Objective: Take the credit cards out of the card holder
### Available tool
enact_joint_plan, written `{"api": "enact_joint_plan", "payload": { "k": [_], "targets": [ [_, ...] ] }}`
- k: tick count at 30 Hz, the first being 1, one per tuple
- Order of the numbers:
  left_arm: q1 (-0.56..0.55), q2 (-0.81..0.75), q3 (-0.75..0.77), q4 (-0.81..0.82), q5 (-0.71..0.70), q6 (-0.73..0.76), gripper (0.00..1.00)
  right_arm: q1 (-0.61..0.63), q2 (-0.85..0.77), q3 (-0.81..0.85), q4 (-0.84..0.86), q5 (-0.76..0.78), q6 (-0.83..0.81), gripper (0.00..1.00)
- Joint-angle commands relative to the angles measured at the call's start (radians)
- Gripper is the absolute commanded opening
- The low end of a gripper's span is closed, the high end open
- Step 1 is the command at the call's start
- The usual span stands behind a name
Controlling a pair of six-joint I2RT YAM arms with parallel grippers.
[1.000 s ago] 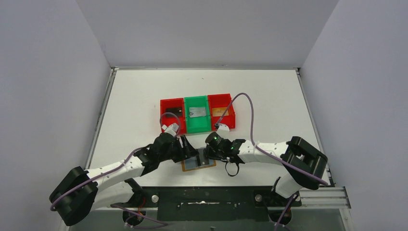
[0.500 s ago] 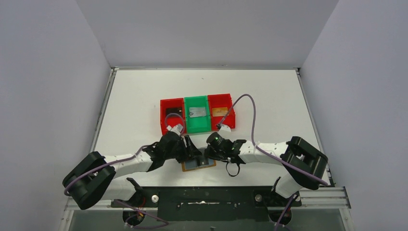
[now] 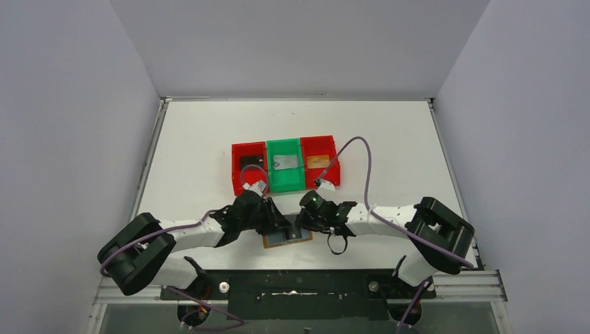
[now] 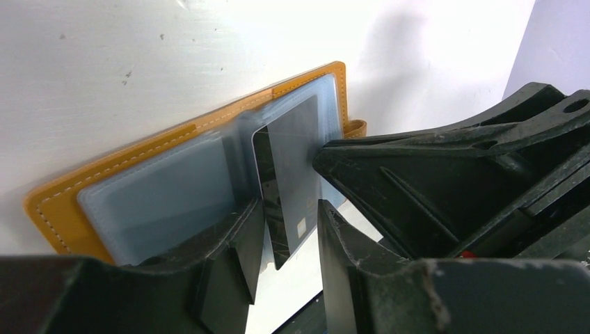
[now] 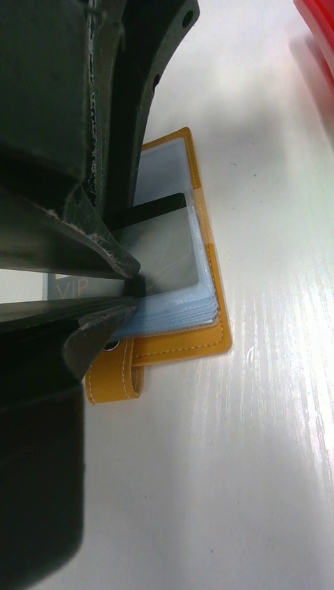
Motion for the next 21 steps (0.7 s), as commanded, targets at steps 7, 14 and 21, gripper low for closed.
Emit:
{"api": "enact_joint_plan", "payload": {
  "k": [7, 14, 21],
  "targets": [
    [0.005, -0.008, -0.038, 0.087, 0.014, -0.015, 0.2, -0.011, 0.011, -0.031, -0.013, 0.003, 0.004, 0.18],
    [0.005, 0.013, -0.042, 0.125, 0.044, -0.016, 0.0, -0.012, 0.016, -0.042, -0.001, -0.002, 0.015, 0.17],
    [0.006, 0.002, -0.053, 0.116, 0.033, -0.022, 0.0, -0.015, 0.015, -0.034, -0.018, 0.011, 0.016, 0.17]
  ]
}}
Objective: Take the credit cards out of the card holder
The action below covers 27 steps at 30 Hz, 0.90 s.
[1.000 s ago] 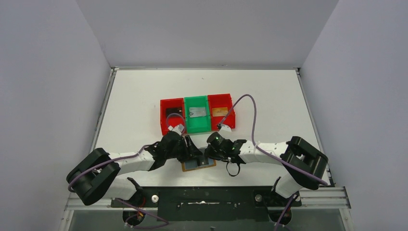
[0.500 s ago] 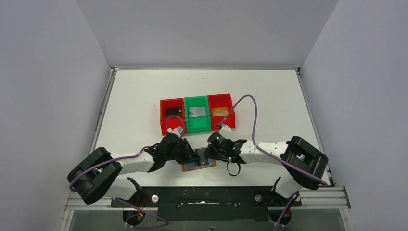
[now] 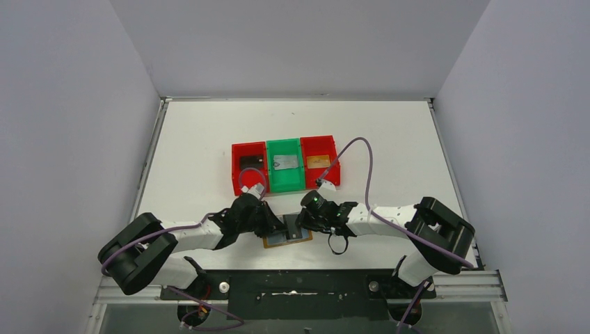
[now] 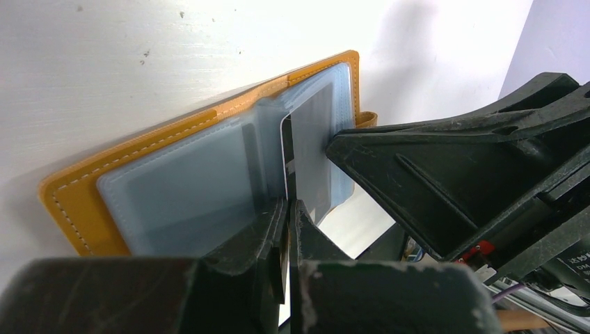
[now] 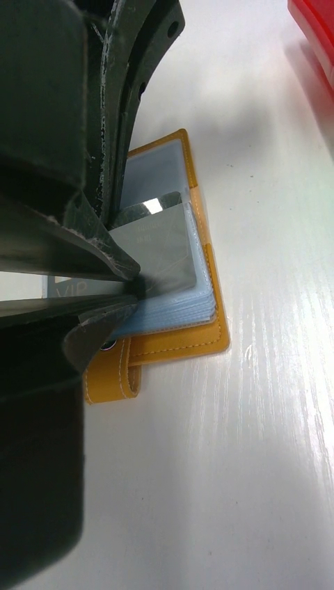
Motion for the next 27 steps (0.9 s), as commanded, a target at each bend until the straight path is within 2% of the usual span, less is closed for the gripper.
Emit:
{"api": "enact_joint_plan", "payload": {
  "k": [1, 7, 11, 17, 20, 27],
  "targets": [
    [0.001, -0.003, -0.002, 0.054, 0.011, 0.003, 0.0, -0.004, 0.015, -0.022, -0.044, 0.026, 0.004, 0.17],
    [0.001, -0.02, -0.008, 0.052, 0.01, 0.006, 0.0, -0.005, 0.02, -0.019, -0.044, 0.025, 0.004, 0.17],
    [0.001, -0.024, -0.006, 0.062, 0.013, 0.007, 0.12, -0.005, 0.023, -0.016, -0.044, 0.023, 0.005, 0.17],
    [0.001, -0.005, -0.006, 0.075, 0.017, 0.001, 0.18, -0.006, 0.021, -0.021, -0.037, 0.02, 0.004, 0.18],
    [0.001, 0.008, -0.009, 0.082, 0.022, -0.004, 0.16, -0.006, 0.015, -0.027, -0.034, 0.023, 0.009, 0.18],
    [0.001, -0.004, -0.029, 0.087, 0.012, -0.016, 0.0, -0.01, 0.003, -0.033, -0.036, 0.026, 0.008, 0.18]
  ]
}}
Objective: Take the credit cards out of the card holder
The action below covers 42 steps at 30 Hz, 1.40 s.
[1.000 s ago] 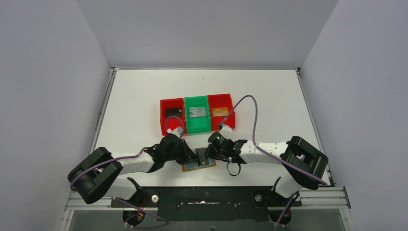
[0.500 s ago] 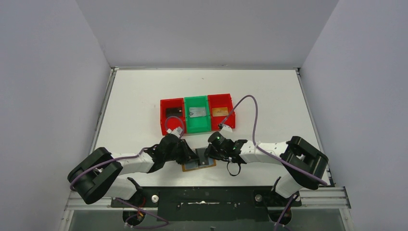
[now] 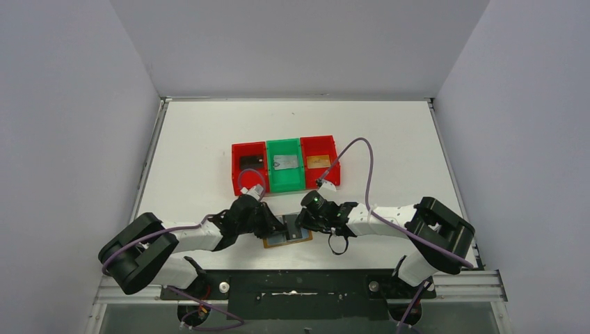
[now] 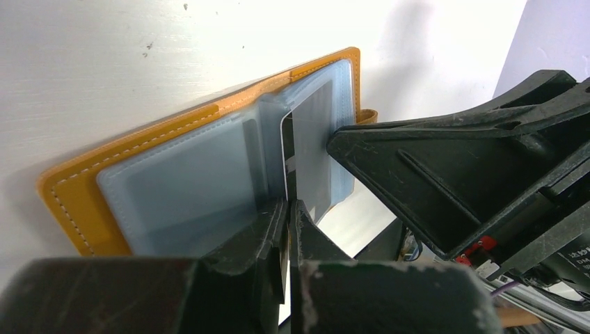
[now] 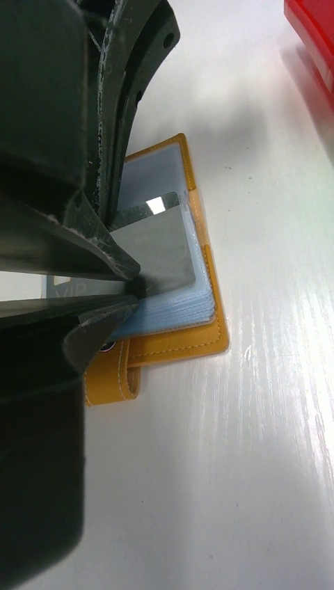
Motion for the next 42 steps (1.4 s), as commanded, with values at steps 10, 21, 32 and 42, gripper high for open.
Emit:
{"api": "enact_joint_plan", "payload": {
  "k": [10, 21, 32, 42],
  "targets": [
    [0.002, -0.04, -0.007, -0.009, -0.014, 0.012, 0.0, -0.014, 0.0, -0.029, -0.053, 0.033, -0.004, 0.18],
    [0.007, -0.093, -0.017, -0.017, -0.014, 0.011, 0.03, -0.013, 0.014, -0.029, -0.04, 0.019, -0.005, 0.18],
    [0.007, -0.004, -0.007, 0.08, 0.017, -0.026, 0.24, -0.014, 0.023, -0.034, -0.019, -0.001, 0.006, 0.18],
    [0.011, -0.091, -0.036, -0.033, -0.034, -0.006, 0.0, -0.019, 0.005, -0.039, -0.031, 0.018, 0.008, 0.18]
  ]
}}
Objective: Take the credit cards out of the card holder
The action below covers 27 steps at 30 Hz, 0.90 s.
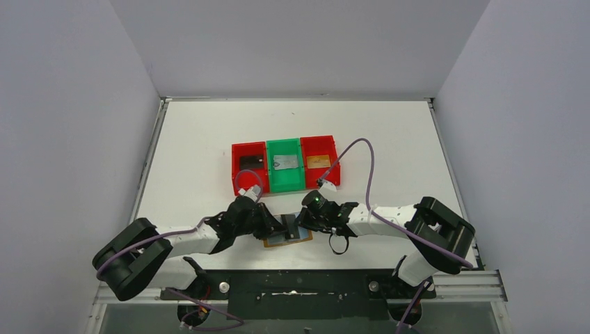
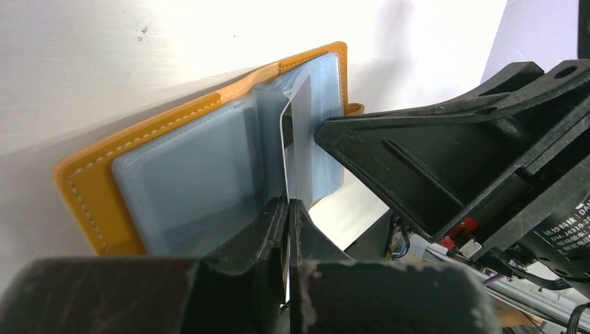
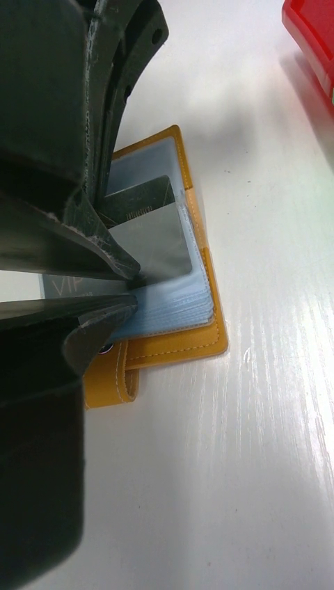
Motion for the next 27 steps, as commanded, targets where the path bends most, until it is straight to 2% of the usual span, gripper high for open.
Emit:
{"api": "enact_joint_plan", "payload": {
  "k": [1, 7, 15, 19, 27],
  "targets": [
    [0.01, -0.073, -0.005, -0.08, -0.043, 0.037, 0.0, -0.011, 0.005, -0.031, -0.048, 0.035, 0.0, 0.18],
    [0.023, -0.176, 0.01, -0.231, -0.092, 0.078, 0.0, -0.012, -0.007, -0.032, -0.032, 0.034, -0.01, 0.19],
    [0.033, -0.209, 0.033, -0.272, -0.083, 0.107, 0.0, -0.011, -0.048, -0.027, 0.035, -0.003, -0.067, 0.25],
    [0.033, -0.223, 0.061, -0.344, -0.106, 0.13, 0.0, -0.011, -0.077, -0.033, 0.078, -0.018, -0.092, 0.29],
    [0.035, -0.26, 0.076, -0.373, -0.107, 0.152, 0.0, -0.001, -0.138, -0.055, 0.152, -0.03, -0.132, 0.42]
  ]
}}
